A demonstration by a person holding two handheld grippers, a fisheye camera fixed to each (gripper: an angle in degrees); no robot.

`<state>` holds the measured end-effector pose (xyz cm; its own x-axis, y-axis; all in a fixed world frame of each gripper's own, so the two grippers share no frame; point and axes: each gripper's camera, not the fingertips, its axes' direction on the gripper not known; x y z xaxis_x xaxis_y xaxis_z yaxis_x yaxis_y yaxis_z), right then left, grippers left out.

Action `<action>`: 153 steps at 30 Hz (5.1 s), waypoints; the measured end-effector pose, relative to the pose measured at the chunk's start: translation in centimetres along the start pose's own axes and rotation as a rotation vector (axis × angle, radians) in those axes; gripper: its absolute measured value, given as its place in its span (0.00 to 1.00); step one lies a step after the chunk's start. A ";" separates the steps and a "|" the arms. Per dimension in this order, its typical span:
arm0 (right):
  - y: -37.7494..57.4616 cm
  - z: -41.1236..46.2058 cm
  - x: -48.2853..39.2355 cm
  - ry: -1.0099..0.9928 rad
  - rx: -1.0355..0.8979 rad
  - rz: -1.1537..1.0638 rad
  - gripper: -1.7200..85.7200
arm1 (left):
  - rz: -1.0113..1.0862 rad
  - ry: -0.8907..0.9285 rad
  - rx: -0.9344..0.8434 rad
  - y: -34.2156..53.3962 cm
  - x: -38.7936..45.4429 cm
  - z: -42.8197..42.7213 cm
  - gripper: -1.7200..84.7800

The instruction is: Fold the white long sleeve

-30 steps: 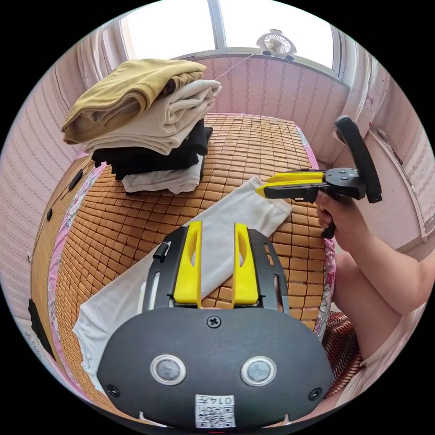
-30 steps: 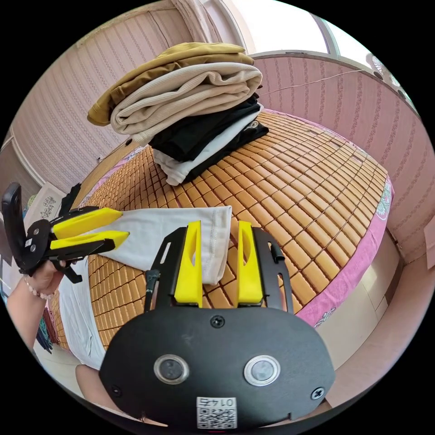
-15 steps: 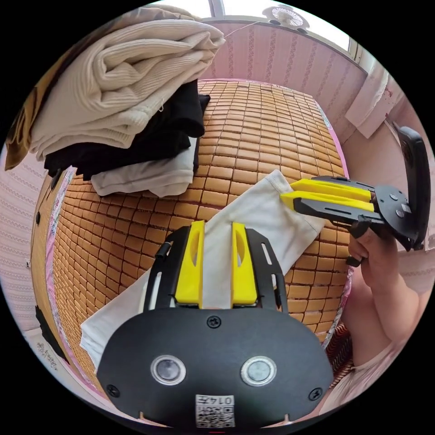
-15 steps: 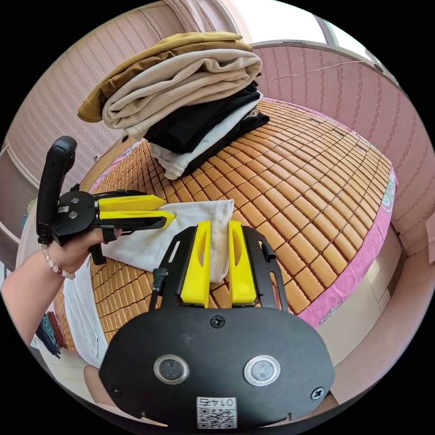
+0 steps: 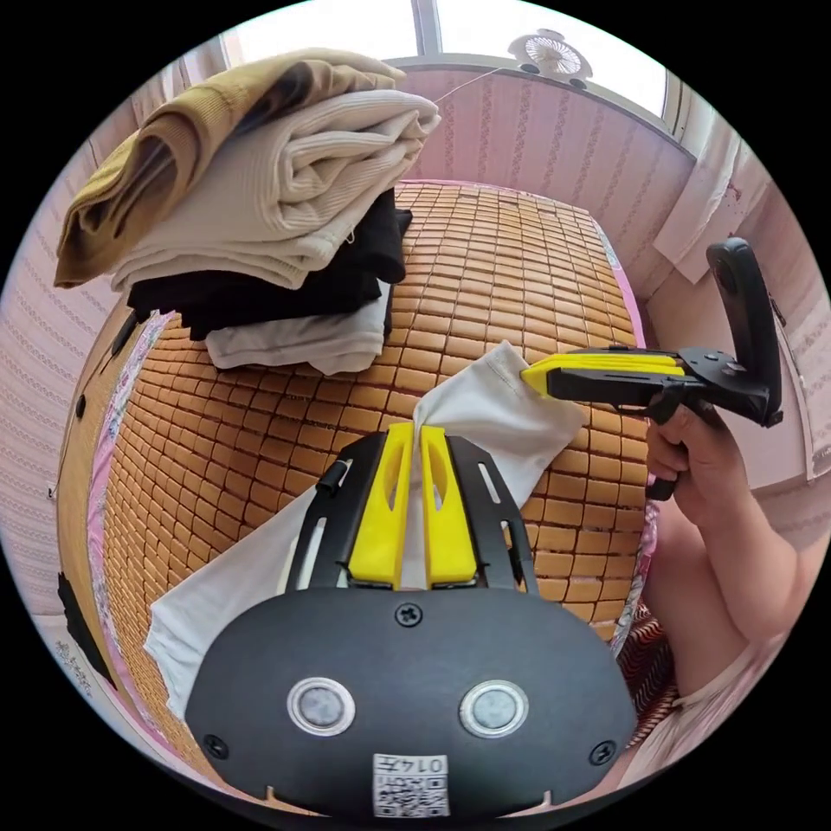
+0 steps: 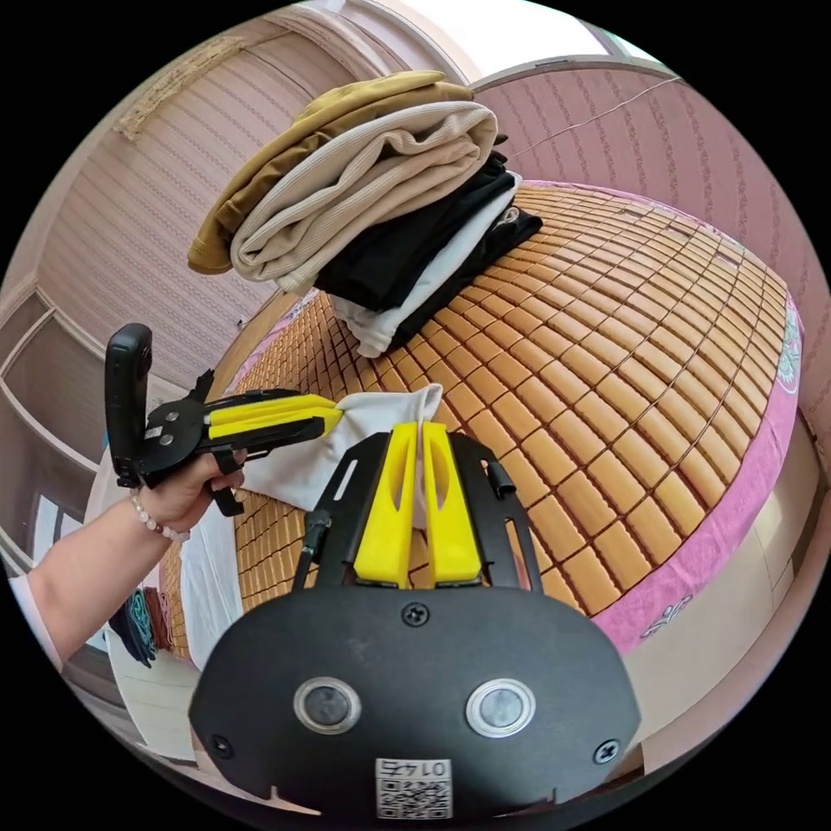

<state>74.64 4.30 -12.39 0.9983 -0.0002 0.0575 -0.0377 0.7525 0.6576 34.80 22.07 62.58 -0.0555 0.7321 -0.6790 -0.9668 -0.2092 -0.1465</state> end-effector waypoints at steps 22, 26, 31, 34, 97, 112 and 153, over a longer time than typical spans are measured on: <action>22.0 1.9 -39.7 -0.811 -0.485 -1.067 0.03 | -0.946 -0.353 0.156 62.0 1.6 -24.7 0.06; 27.4 4.9 -41.3 -0.651 -0.645 -1.118 0.03 | -1.066 -0.229 0.160 69.2 4.2 -22.1 0.06; 30.9 6.3 -44.2 -0.439 -0.636 -1.179 0.04 | -1.071 -0.092 0.172 71.7 3.1 -16.6 0.07; 33.5 7.7 -48.0 -0.315 -0.574 -1.269 0.07 | -1.076 -0.099 0.145 72.2 0.7 -14.1 0.09; 21.6 16.9 -58.7 -0.195 -0.574 -1.168 0.09 | -0.908 0.120 -0.013 81.1 -6.9 -4.9 0.05; -0.5 31.9 -59.8 0.033 -0.406 -0.883 0.15 | -1.117 -0.061 0.274 82.8 -34.5 -2.7 0.11; 17.6 9.2 -40.8 -0.151 -0.590 -0.797 0.04 | -1.137 0.051 0.103 87.1 -3.6 -7.3 0.01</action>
<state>32.89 11.48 3.76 0.7051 -0.6995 -0.1164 0.7084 0.7023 0.0705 -47.43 -3.54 47.02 0.8727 0.4359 -0.2199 -0.4670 0.6138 -0.6365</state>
